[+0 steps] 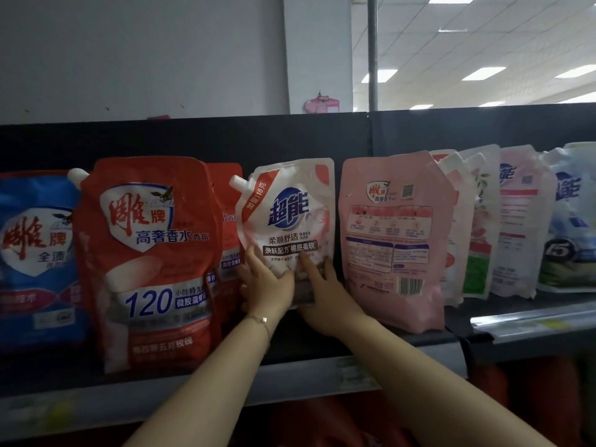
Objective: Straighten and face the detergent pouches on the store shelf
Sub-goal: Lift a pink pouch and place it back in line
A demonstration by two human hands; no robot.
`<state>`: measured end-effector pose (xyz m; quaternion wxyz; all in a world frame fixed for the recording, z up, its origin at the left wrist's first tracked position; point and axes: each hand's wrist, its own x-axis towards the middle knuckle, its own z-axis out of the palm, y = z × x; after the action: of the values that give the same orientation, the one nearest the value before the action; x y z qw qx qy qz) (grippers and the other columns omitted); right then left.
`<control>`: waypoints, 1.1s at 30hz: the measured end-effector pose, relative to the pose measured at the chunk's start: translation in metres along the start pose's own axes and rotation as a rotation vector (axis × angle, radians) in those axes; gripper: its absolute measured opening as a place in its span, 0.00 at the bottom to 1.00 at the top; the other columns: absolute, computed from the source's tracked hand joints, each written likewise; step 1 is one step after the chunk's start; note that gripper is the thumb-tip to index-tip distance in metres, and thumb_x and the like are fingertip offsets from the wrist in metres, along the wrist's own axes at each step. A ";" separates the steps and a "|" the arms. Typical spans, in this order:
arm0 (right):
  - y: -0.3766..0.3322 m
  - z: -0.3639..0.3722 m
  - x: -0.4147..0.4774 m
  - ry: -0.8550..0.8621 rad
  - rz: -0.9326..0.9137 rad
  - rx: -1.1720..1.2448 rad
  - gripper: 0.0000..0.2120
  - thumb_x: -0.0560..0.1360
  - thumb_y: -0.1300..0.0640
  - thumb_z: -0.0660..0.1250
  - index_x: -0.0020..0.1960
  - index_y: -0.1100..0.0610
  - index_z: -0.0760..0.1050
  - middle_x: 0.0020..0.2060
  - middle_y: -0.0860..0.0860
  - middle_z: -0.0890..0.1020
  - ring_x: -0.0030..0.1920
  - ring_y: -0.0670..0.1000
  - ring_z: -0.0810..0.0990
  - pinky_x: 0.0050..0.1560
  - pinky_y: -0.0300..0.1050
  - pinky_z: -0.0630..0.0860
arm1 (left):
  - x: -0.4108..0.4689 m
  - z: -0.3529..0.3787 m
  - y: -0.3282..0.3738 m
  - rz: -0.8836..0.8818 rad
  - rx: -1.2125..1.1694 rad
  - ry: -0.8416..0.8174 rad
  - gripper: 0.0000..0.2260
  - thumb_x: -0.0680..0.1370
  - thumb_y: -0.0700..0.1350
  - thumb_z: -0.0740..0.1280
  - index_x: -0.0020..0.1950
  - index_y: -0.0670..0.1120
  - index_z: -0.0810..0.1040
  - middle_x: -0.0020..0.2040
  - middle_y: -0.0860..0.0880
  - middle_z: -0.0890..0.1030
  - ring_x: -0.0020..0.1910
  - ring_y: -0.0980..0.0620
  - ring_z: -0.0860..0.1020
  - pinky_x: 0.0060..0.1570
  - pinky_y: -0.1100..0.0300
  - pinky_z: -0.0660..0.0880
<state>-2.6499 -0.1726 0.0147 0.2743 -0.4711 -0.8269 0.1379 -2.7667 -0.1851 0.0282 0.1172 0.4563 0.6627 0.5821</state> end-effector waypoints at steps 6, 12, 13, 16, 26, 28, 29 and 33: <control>0.002 0.003 0.000 0.072 -0.035 -0.019 0.41 0.77 0.55 0.63 0.77 0.39 0.38 0.77 0.58 0.39 0.76 0.62 0.56 0.72 0.57 0.63 | -0.001 0.001 -0.006 0.093 -0.081 0.029 0.33 0.70 0.49 0.74 0.68 0.54 0.57 0.63 0.43 0.62 0.55 0.44 0.71 0.42 0.60 0.72; 0.002 0.005 0.000 0.106 -0.072 -0.023 0.43 0.76 0.55 0.65 0.76 0.37 0.39 0.78 0.59 0.43 0.74 0.62 0.60 0.70 0.57 0.66 | 0.000 -0.001 -0.010 0.030 -0.125 -0.044 0.38 0.68 0.41 0.74 0.70 0.57 0.56 0.61 0.44 0.63 0.47 0.49 0.68 0.30 0.64 0.69; 0.003 0.005 0.000 0.106 -0.075 -0.013 0.43 0.76 0.56 0.65 0.76 0.37 0.39 0.78 0.58 0.43 0.74 0.62 0.60 0.70 0.57 0.66 | 0.000 -0.001 -0.011 0.037 -0.123 -0.047 0.38 0.68 0.40 0.74 0.71 0.56 0.56 0.61 0.44 0.63 0.48 0.49 0.67 0.30 0.65 0.69; 0.000 0.002 -0.004 0.207 -0.087 0.058 0.36 0.75 0.57 0.65 0.77 0.43 0.52 0.76 0.55 0.57 0.70 0.58 0.67 0.67 0.54 0.69 | 0.002 -0.003 -0.012 0.055 -0.104 -0.051 0.36 0.69 0.40 0.74 0.71 0.54 0.58 0.59 0.46 0.66 0.53 0.49 0.70 0.37 0.67 0.69; 0.001 0.002 -0.010 0.170 -0.083 0.012 0.34 0.75 0.56 0.63 0.78 0.47 0.54 0.75 0.50 0.63 0.71 0.56 0.67 0.68 0.51 0.69 | 0.012 0.001 -0.019 0.109 0.055 -0.093 0.42 0.70 0.55 0.74 0.74 0.66 0.50 0.60 0.42 0.76 0.54 0.42 0.78 0.48 0.54 0.77; 0.002 0.003 -0.009 0.143 -0.090 0.013 0.36 0.75 0.55 0.63 0.78 0.45 0.52 0.76 0.49 0.60 0.72 0.56 0.65 0.69 0.51 0.67 | 0.013 0.001 -0.020 0.117 0.111 -0.113 0.45 0.70 0.57 0.74 0.74 0.68 0.44 0.61 0.42 0.75 0.55 0.42 0.78 0.48 0.54 0.77; 0.003 0.004 -0.008 0.139 -0.093 0.025 0.36 0.75 0.55 0.63 0.78 0.45 0.52 0.76 0.49 0.60 0.73 0.56 0.64 0.69 0.51 0.67 | 0.013 0.000 -0.019 0.116 0.137 -0.121 0.47 0.69 0.58 0.74 0.73 0.70 0.41 0.61 0.42 0.74 0.55 0.41 0.78 0.49 0.52 0.77; 0.004 0.003 -0.007 0.114 -0.093 0.046 0.37 0.74 0.55 0.64 0.78 0.44 0.50 0.77 0.48 0.59 0.73 0.54 0.64 0.70 0.51 0.67 | 0.012 0.000 -0.017 0.095 0.231 -0.148 0.50 0.67 0.64 0.72 0.71 0.70 0.33 0.63 0.40 0.69 0.56 0.39 0.77 0.49 0.51 0.76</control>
<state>-2.6460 -0.1765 0.0076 0.3377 -0.4328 -0.8276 0.1168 -2.7811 -0.1748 0.0174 0.0846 0.5394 0.6924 0.4717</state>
